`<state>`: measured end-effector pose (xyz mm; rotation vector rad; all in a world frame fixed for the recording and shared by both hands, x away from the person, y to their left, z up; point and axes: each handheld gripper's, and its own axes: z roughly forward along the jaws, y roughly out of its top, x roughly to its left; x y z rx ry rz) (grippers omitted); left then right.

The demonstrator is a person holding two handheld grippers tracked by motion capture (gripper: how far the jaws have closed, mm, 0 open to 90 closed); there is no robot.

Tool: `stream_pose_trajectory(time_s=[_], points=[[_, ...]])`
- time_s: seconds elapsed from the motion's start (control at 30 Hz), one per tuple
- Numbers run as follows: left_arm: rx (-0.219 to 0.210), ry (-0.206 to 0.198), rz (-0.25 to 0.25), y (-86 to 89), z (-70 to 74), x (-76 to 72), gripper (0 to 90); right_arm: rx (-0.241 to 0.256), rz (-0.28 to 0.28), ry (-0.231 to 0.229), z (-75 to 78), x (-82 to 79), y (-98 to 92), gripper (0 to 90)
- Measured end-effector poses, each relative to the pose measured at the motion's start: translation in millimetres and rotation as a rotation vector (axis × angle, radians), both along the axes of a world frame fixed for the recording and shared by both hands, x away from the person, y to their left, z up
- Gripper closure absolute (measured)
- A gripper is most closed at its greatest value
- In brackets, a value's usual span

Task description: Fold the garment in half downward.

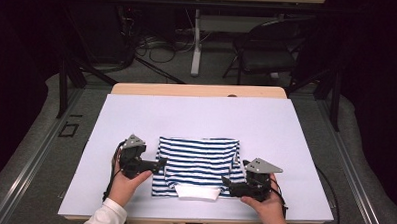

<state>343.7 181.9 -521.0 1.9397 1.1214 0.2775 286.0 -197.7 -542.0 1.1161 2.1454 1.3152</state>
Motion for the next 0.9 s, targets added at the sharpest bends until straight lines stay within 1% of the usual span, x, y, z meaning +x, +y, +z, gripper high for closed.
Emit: stream_pose_trajectory(time_s=[0.03,0.1,0.2,0.3,0.43,0.5,0.63,0.9], points=[[0.004,-0.001,0.006,0.1,0.8,2.4,0.6,0.002,-0.002,0.003,-0.1,0.1,-0.2,3.9],[-0.013,0.005,0.006,-0.5,1.5,7.4,0.6,0.001,-0.004,0.002,-0.2,0.5,-1.2,3.9],[-0.001,0.008,0.006,-2.7,2.9,15.7,0.6,0.004,-0.009,0.005,-0.6,0.7,-1.8,3.9],[-0.001,0.017,0.010,-4.4,5.8,23.8,0.6,0.004,-0.013,0.005,-0.7,0.9,-2.2,3.9],[0.009,0.015,0.017,-5.7,9.1,32.1,0.6,0.005,-0.015,0.001,-0.8,1.3,-2.8,4.0],[0.012,0.014,0.015,-6.2,9.8,36.0,0.6,0.008,-0.016,0.007,-0.9,1.1,-2.6,4.0],[0.014,0.030,0.036,-7.1,7.1,44.1,0.6,0.006,-0.013,0.005,-1.0,0.8,-2.1,4.0],[0.030,0.053,0.051,-8.8,0.4,57.0,0.6,0.007,-0.012,0.009,-1.4,0.8,-1.9,4.0]])
